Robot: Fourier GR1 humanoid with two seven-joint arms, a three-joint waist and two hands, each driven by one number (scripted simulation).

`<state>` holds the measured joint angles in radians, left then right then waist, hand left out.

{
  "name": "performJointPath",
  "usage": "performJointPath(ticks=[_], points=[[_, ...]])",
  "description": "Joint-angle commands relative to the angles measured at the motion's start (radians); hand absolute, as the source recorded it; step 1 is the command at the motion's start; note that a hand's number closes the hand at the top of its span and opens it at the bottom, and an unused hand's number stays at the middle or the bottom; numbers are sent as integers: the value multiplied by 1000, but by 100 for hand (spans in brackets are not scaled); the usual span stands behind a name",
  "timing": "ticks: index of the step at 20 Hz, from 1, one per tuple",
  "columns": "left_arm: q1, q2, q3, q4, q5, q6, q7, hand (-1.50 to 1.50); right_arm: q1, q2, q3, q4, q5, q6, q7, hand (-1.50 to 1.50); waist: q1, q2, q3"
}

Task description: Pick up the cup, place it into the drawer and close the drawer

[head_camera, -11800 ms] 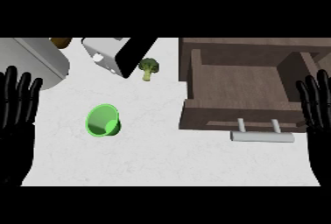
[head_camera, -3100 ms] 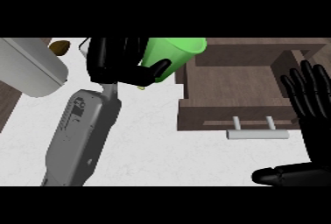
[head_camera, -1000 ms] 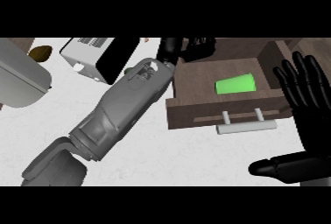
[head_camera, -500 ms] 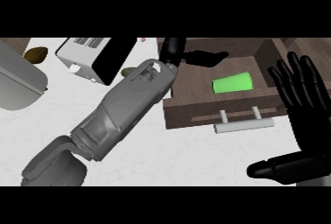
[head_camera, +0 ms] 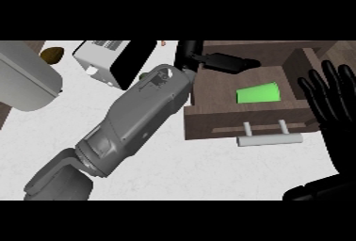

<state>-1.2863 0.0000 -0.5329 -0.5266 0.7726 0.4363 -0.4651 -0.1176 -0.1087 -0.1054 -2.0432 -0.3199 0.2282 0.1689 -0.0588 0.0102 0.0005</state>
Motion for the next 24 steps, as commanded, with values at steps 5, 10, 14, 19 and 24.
performJointPath(ticks=[5, 10, 14, 19, 24], points=[[90, 83, 80, -158, 22, -24, 41, -150, 63, -109, -40, -56, -36, 109, 26, 150, 69, -19, -1], [212, 173, 106, -300, 37, -19, 75, -150, 97, -168, -46, -6, 93, 195, -82, 150, 92, -22, 0], [354, 242, 122, -438, 37, -8, 97, -150, 85, -159, 40, -60, 197, 166, -17, 150, 84, -19, -1], [565, 375, 123, -711, 48, -4, 172, -150, 55, -163, 61, -23, 264, 149, 23, 150, 95, -19, -1], [796, 467, 150, -911, 53, -46, 163, -150, 91, -139, 105, 18, 411, 123, -36, 150, 90, -16, -1]])
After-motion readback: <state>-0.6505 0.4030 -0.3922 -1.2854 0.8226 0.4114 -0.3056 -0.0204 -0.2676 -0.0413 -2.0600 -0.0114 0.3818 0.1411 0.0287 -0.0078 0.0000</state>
